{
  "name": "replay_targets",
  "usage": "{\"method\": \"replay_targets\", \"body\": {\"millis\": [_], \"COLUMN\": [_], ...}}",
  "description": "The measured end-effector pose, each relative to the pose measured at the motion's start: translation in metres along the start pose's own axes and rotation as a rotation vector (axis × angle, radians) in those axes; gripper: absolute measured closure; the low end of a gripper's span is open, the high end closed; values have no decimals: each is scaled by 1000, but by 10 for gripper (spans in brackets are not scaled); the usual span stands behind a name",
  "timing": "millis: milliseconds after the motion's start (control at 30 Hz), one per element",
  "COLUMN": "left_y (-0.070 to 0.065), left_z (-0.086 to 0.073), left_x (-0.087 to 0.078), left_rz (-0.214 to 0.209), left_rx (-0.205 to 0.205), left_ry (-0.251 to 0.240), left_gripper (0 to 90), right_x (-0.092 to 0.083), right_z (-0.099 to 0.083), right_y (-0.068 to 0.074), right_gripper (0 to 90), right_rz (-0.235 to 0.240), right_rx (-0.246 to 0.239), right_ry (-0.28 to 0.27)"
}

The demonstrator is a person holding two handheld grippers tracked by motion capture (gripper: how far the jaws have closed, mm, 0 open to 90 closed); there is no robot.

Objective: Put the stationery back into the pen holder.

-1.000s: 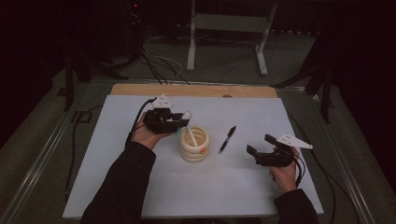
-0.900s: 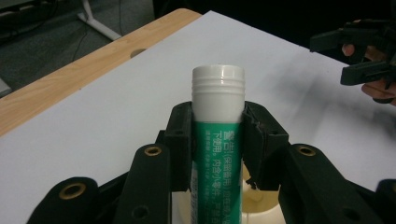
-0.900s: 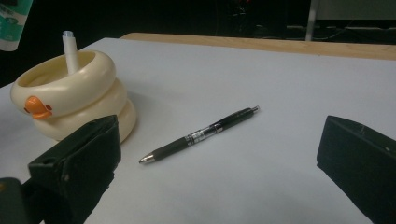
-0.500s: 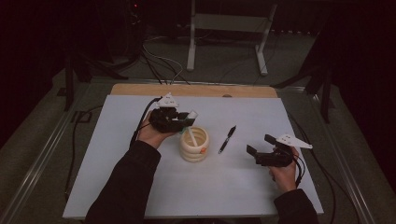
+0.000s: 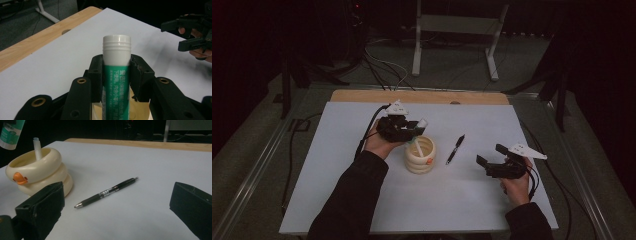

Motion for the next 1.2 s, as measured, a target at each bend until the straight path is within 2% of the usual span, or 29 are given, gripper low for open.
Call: {"method": "replay_targets", "body": {"millis": [167, 533, 900, 1200], "left_y": [-2, -3, -4, -2], "left_z": [-1, -4, -8, -17], "left_x": [5, 13, 14, 12], "left_rz": [-3, -6, -13, -10], "left_rx": [11, 5, 3, -8], "left_ry": [10, 15, 23, 28], "left_gripper": [659, 656, 655, 654], "right_x": [0, 0, -1, -1], "right_z": [0, 0, 0, 0], "right_y": [0, -1, -1, -1], "right_gripper": [0, 0, 0, 0], "right_rz": [0, -1, -2, -3], "right_rx": [0, -1, -2, -3], "right_ry": [-1, -1, -1, -2]}}
Point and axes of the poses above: each handheld gripper's, and its own axes: x roughly forward along the jaws, z roughly out of its top, y roughly to its left, the point moved 9 cm from there along x, roughly forward along the jaws, and after that the axes turned 4 degrees about -y, right-handed, at the moved point
